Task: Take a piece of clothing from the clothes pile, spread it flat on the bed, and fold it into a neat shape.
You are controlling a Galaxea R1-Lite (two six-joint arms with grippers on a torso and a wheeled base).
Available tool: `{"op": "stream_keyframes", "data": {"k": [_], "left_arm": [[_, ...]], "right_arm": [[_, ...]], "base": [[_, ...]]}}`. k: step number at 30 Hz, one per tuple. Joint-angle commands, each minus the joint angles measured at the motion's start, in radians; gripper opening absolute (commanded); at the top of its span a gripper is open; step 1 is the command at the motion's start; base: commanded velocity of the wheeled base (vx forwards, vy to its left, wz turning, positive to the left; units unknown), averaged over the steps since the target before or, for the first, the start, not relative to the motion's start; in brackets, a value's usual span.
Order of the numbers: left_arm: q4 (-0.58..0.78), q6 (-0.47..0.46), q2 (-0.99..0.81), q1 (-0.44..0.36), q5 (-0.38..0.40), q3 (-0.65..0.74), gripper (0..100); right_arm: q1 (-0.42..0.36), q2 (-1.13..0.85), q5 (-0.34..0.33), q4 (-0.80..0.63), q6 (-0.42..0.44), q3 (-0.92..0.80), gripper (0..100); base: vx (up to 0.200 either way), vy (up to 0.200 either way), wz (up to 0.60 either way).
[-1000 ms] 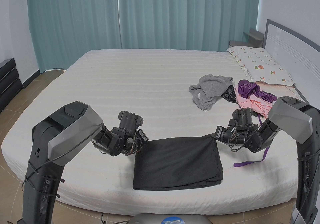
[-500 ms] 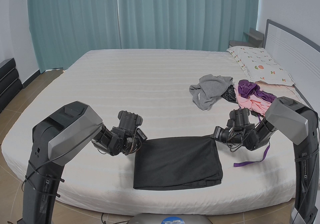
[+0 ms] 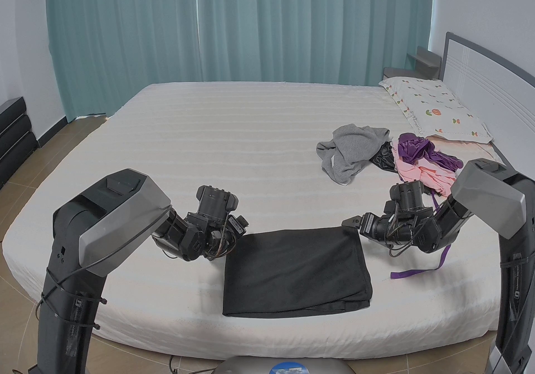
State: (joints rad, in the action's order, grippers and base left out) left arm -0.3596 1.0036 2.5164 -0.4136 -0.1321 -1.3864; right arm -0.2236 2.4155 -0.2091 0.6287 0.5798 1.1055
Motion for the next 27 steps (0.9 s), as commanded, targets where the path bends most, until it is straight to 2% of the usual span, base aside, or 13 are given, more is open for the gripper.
{"op": "stream_keyframes", "data": {"k": [1,4,11,18,27], "left_arm": [[-0.004,0.061,-0.05,0.015,0.035,0.03,100],[0.002,0.112,-0.106,0.029,0.085,0.072,100],[-0.004,0.151,-0.212,0.041,0.117,0.207,100],[-0.007,0.158,-0.209,0.07,0.118,0.23,100],[-0.007,0.158,-0.205,0.081,0.12,0.222,100]], "right_arm": [[-0.003,-0.154,-0.059,0.043,-0.006,-0.208,100],[-0.014,-0.21,-0.09,0.146,-0.008,-0.378,100],[-0.057,-0.23,-0.09,0.399,0.006,-0.659,100],[-0.072,-0.184,-0.088,0.56,0.034,-0.734,100],[-0.094,-0.136,-0.084,0.566,0.031,-0.728,100]], "base": [[0.0,0.0,0.0],[0.0,0.0,0.0],[0.0,0.0,0.0],[0.0,0.0,0.0],[0.0,0.0,0.0]]}}
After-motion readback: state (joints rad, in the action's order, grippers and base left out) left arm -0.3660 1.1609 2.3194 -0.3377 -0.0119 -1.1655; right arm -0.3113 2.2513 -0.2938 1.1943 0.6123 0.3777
